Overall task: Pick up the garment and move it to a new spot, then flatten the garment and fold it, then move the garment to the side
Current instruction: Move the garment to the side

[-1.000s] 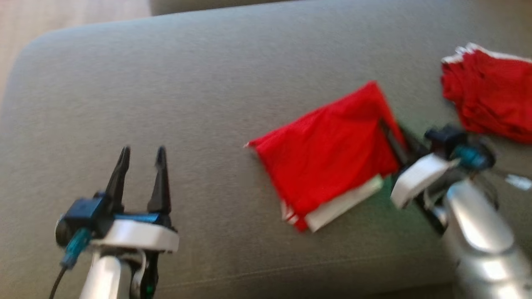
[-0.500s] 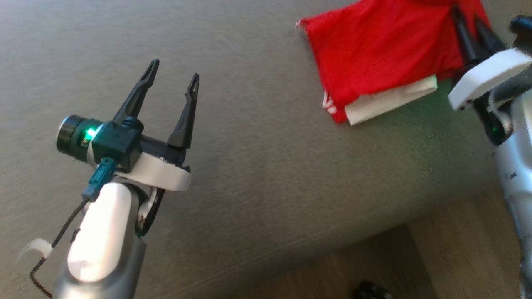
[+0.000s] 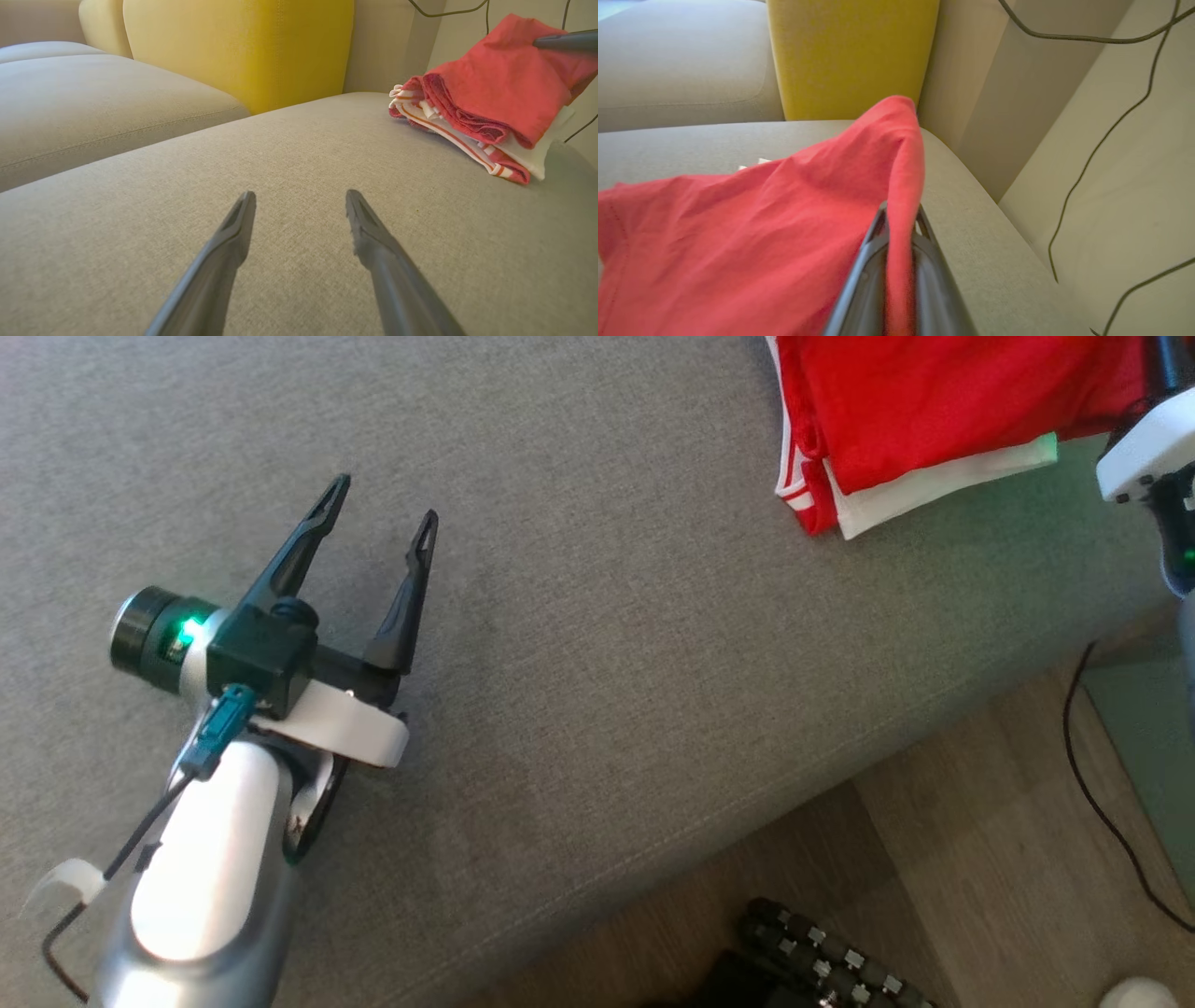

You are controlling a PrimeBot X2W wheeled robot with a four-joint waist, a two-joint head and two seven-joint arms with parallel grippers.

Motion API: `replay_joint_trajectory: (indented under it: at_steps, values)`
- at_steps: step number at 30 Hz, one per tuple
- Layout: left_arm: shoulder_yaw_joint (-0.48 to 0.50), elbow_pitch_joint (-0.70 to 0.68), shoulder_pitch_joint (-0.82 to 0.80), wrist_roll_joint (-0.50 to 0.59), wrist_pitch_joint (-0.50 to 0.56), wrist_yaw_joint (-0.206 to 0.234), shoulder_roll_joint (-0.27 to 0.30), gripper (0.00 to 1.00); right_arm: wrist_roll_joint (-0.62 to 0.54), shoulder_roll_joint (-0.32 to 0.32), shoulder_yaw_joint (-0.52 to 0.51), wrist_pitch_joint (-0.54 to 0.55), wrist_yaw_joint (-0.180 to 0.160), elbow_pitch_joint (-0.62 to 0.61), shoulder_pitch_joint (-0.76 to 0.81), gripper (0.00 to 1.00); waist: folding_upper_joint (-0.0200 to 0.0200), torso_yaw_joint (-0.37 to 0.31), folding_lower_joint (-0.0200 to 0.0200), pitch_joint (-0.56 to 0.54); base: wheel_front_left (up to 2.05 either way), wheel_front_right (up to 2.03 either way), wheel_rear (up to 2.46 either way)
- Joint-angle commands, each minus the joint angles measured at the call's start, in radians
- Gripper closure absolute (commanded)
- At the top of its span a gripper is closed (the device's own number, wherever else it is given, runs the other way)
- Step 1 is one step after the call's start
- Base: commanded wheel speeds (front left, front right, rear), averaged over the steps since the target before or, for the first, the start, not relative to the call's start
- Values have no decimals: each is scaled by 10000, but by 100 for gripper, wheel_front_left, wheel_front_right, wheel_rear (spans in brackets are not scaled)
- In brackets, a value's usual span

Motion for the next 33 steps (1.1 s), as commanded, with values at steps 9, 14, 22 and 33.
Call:
replay_joint_trajectory:
  at_steps: [9,14,22,33]
  values:
    - [168,-160,-340,-138,-28,105,111,0,-476,57,64,-216,-4,-383,-291,0,0,100,-2,-232,0,0,0]
    - [209,-79,-196,-403,-45,229,-157,0,-277,-34,368,-218,-4,-564,-87,0,0,405,-2,-816,0,0,0]
    - [728,-506,299,-921,-49,519,-621,0,10,96,706,-219,-4,-1637,441,0,0,1050,-2,-1751,0,0,0]
    - [1729,-918,1565,-1380,-50,801,-1188,0,-1567,1370,461,-219,-4,-4953,3389,0,0,2510,-2,-3194,0,0,0]
